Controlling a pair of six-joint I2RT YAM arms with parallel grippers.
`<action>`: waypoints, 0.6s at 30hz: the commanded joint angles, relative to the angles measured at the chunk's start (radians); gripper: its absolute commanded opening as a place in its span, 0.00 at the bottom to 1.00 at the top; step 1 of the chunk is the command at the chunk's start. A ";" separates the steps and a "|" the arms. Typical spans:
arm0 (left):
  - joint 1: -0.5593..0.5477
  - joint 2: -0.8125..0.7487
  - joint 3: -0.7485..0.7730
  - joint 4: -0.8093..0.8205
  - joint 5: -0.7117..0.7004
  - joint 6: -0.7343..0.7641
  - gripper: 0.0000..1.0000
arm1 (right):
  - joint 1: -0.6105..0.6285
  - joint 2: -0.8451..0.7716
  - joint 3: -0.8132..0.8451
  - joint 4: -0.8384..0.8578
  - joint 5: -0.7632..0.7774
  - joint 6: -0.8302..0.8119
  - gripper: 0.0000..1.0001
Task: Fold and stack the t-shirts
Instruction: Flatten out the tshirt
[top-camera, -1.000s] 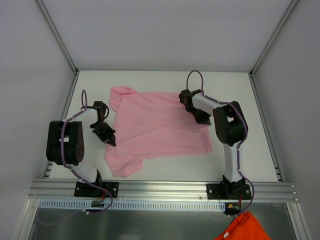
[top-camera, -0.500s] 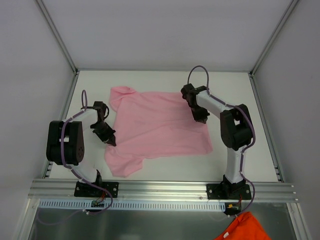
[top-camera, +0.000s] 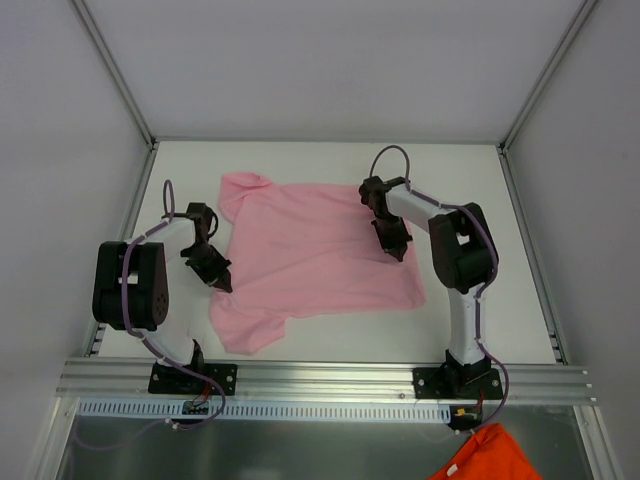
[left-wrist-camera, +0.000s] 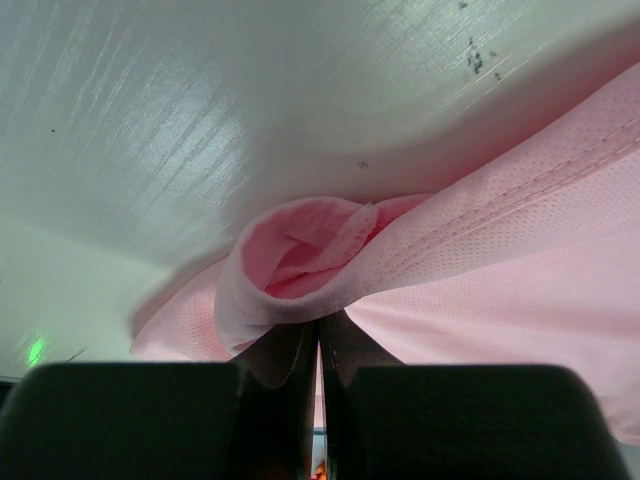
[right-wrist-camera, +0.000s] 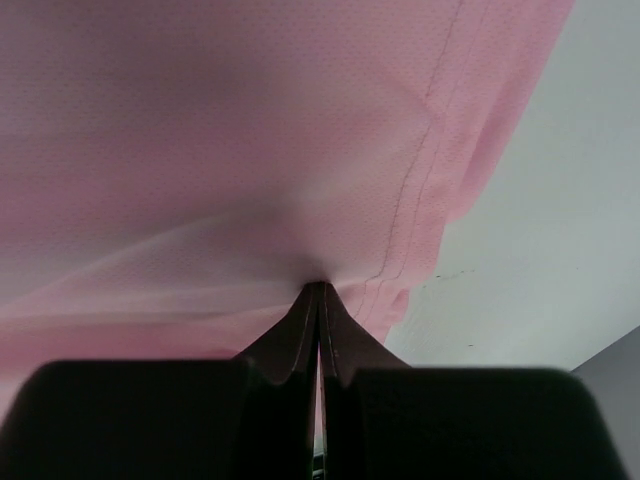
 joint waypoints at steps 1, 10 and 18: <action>0.011 -0.029 -0.012 -0.022 -0.006 0.018 0.00 | -0.003 0.033 0.028 -0.039 0.003 -0.004 0.01; 0.036 -0.036 -0.001 -0.060 -0.029 0.021 0.00 | -0.003 0.071 0.094 -0.048 0.206 -0.010 0.01; 0.046 -0.035 0.004 -0.076 -0.035 0.032 0.00 | -0.008 0.087 0.175 -0.053 0.356 -0.012 0.01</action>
